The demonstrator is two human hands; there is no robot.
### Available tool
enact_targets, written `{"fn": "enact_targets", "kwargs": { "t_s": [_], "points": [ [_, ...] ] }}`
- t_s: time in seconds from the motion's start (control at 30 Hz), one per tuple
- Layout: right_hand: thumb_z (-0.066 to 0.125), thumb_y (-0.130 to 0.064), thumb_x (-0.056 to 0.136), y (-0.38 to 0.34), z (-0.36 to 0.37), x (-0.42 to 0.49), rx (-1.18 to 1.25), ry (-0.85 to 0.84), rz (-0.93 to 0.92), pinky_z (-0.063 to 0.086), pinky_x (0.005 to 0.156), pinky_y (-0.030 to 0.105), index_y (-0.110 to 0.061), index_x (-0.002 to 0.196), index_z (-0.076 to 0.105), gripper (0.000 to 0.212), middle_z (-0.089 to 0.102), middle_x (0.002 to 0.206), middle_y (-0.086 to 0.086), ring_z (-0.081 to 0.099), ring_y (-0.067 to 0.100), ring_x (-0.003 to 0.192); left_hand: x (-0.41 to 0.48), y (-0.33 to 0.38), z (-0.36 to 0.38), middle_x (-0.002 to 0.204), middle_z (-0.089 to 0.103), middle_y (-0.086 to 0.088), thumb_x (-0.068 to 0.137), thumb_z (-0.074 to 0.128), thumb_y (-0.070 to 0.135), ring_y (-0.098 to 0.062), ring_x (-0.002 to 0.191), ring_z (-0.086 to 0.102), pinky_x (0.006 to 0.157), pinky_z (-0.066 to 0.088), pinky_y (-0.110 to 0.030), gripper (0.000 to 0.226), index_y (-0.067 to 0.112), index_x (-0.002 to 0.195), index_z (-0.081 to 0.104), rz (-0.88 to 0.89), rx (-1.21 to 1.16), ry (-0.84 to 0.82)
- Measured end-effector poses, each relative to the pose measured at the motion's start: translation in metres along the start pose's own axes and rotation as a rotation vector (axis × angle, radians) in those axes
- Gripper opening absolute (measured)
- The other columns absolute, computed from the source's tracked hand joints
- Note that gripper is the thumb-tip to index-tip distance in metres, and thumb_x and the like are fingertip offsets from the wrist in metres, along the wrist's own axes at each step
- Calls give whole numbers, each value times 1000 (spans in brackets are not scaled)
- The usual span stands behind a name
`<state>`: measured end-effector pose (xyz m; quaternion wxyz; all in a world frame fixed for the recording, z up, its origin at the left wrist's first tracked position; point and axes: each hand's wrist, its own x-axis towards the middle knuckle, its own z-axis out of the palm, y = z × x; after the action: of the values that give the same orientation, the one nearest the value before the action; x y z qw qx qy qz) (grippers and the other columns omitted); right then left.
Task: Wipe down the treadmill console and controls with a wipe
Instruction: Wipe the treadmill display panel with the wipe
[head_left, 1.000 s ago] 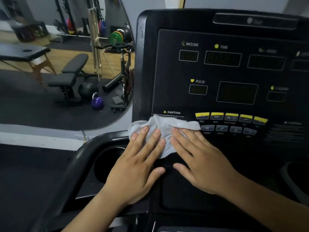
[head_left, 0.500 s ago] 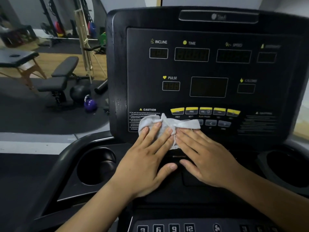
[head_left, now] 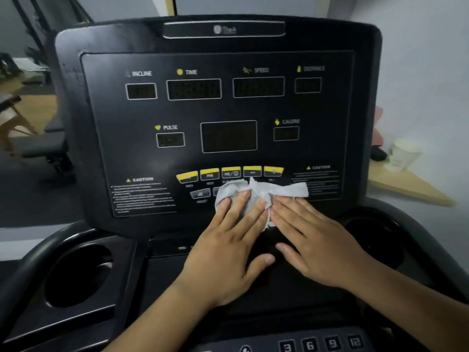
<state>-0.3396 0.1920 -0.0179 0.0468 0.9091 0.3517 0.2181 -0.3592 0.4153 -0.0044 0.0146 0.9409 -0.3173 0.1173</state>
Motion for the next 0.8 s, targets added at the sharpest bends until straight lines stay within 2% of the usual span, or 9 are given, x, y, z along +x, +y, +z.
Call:
{"fn": "enact_targets", "kwargs": {
  "t_s": [0.27,0.4,0.53,0.8],
  "points": [
    [46,-36,96,43,2,-36,-20,57,21,24,117,42,-1,141,43,58,32,152,15,28,25,144,40,39,4,163,12,1,101,21,61,-22,152,-8,120,2,-43,71,14,154,23,46,17,20],
    [47,-35,95,65,3,-59,-40,66,57,31,113,48,1,139,45,57,37,150,17,32,29,142,62,62,8,163,13,1,101,24,61,-23,152,-9,121,2,-44,71,14,154,25,78,26,15],
    [43,-37,96,86,-2,-74,-65,69,196,32,111,53,-1,143,41,58,36,151,17,33,30,142,83,73,12,164,12,2,101,24,61,-25,152,-9,121,5,-46,70,16,155,24,106,62,27],
    [46,-35,94,138,-44,1,-28,205,261,30,114,47,-1,142,42,59,38,151,18,32,29,142,155,47,-36,164,12,3,99,22,61,-29,151,-8,122,5,-50,69,21,155,22,60,121,188]
  ]
}}
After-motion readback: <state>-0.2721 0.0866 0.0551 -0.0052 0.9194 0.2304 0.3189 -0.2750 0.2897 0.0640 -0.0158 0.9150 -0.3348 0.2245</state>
